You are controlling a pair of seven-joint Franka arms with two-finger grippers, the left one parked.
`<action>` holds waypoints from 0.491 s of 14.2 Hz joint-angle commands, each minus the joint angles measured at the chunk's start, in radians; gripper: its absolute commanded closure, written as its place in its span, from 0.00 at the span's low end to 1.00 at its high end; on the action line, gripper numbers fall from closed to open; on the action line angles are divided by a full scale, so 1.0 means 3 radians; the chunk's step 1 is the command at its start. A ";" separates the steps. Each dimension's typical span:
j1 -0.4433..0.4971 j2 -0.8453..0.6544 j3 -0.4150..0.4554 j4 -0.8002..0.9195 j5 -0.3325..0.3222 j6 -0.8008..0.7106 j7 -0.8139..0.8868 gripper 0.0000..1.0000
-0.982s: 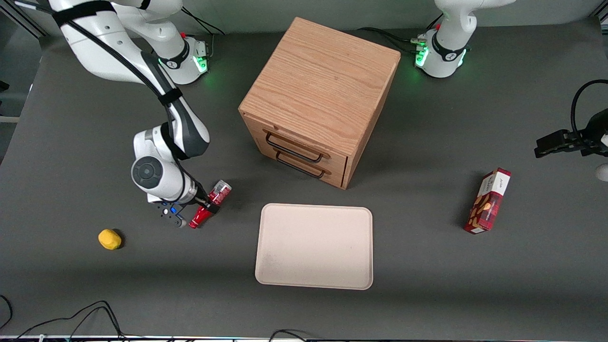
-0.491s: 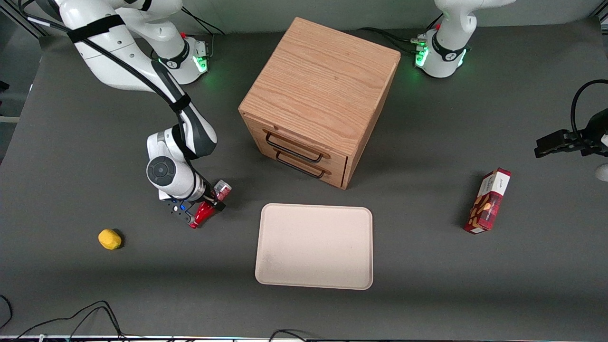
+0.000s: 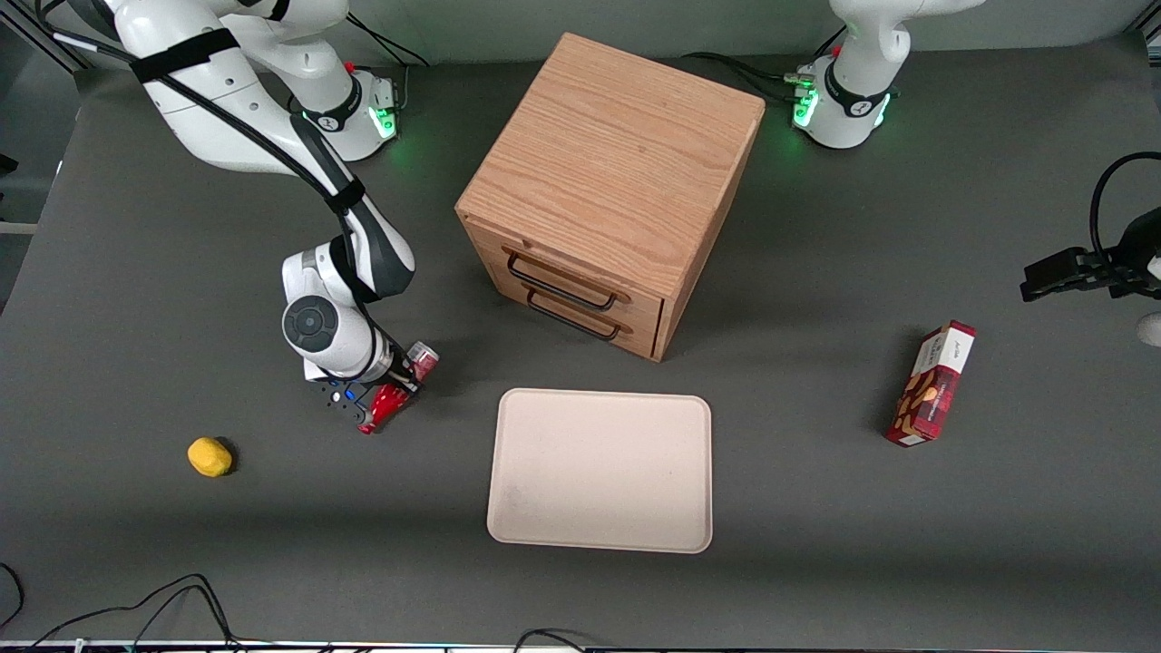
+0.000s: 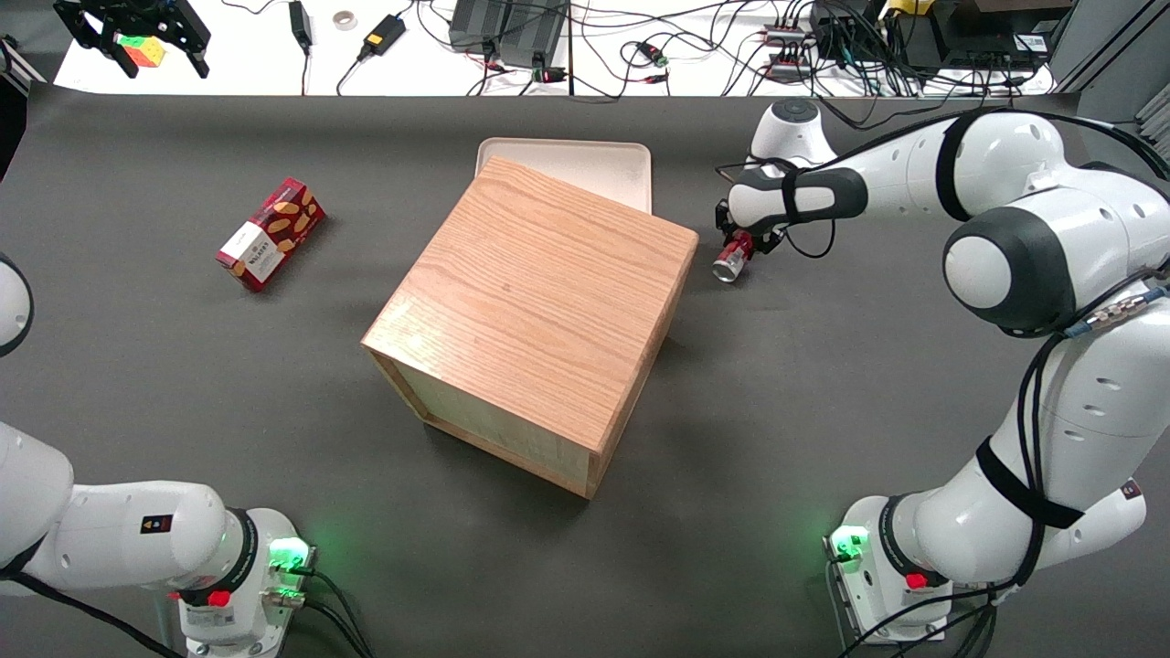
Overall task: Place coke bottle on tray
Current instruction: 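Lift the grasped bottle up off the table with the right gripper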
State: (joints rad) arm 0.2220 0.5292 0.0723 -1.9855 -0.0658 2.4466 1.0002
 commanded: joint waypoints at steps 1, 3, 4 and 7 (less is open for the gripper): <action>0.0027 0.0015 -0.0016 -0.0029 -0.0113 0.0082 0.0159 1.00; 0.0022 -0.0020 -0.0016 -0.0024 -0.0113 0.0067 0.0153 1.00; 0.0017 -0.0046 -0.0016 -0.0019 -0.0113 0.0046 0.0143 1.00; -0.0014 -0.0250 -0.0016 0.0047 -0.0113 -0.0228 0.0092 1.00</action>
State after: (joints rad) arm 0.2197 0.5206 0.0696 -1.9792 -0.0766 2.4469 1.0074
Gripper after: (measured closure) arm 0.463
